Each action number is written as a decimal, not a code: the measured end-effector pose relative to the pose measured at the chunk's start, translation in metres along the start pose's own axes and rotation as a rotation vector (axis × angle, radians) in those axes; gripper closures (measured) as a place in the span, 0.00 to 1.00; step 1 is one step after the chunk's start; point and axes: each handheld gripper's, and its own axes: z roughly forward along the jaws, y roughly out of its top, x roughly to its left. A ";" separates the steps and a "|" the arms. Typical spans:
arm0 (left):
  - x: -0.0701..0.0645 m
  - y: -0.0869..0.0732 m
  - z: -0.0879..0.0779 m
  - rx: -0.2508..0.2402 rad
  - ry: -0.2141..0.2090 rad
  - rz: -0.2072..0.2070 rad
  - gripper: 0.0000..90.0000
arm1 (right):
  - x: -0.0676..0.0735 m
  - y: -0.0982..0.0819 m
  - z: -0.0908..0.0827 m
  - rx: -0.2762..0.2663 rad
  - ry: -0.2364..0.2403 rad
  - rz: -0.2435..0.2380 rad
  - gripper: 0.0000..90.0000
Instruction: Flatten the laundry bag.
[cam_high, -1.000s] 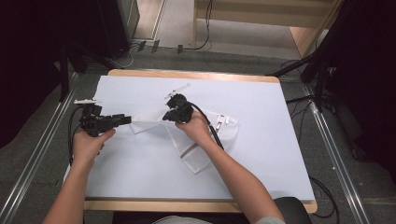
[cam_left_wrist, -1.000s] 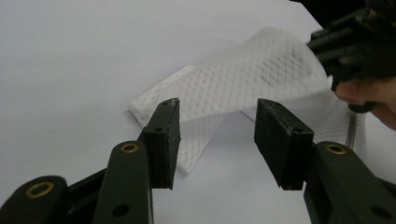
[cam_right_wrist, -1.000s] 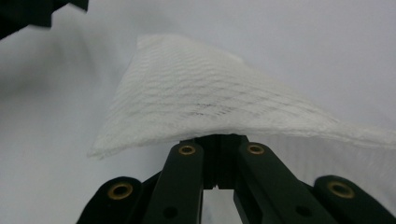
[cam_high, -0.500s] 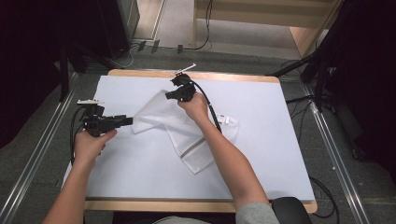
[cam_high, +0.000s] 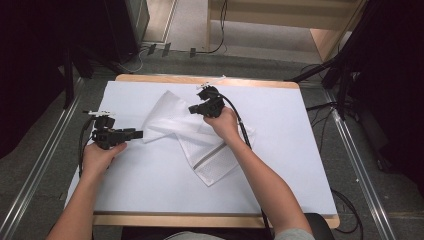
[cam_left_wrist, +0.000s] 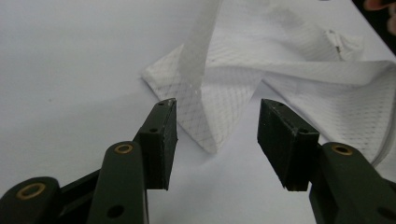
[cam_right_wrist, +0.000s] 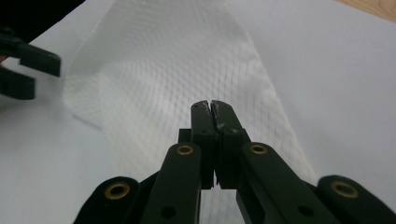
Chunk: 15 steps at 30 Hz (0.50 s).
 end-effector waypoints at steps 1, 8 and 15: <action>0.000 -0.001 0.007 0.023 0.007 0.007 0.54 | 0.006 -0.006 -0.011 -0.002 -0.004 -0.017 1.00; 0.000 0.000 0.023 0.066 0.008 0.024 0.65 | 0.028 -0.025 -0.035 -0.004 0.013 -0.073 1.00; -0.004 0.011 0.023 0.085 -0.036 -0.005 1.00 | 0.051 -0.073 -0.058 -0.009 0.047 -0.100 0.98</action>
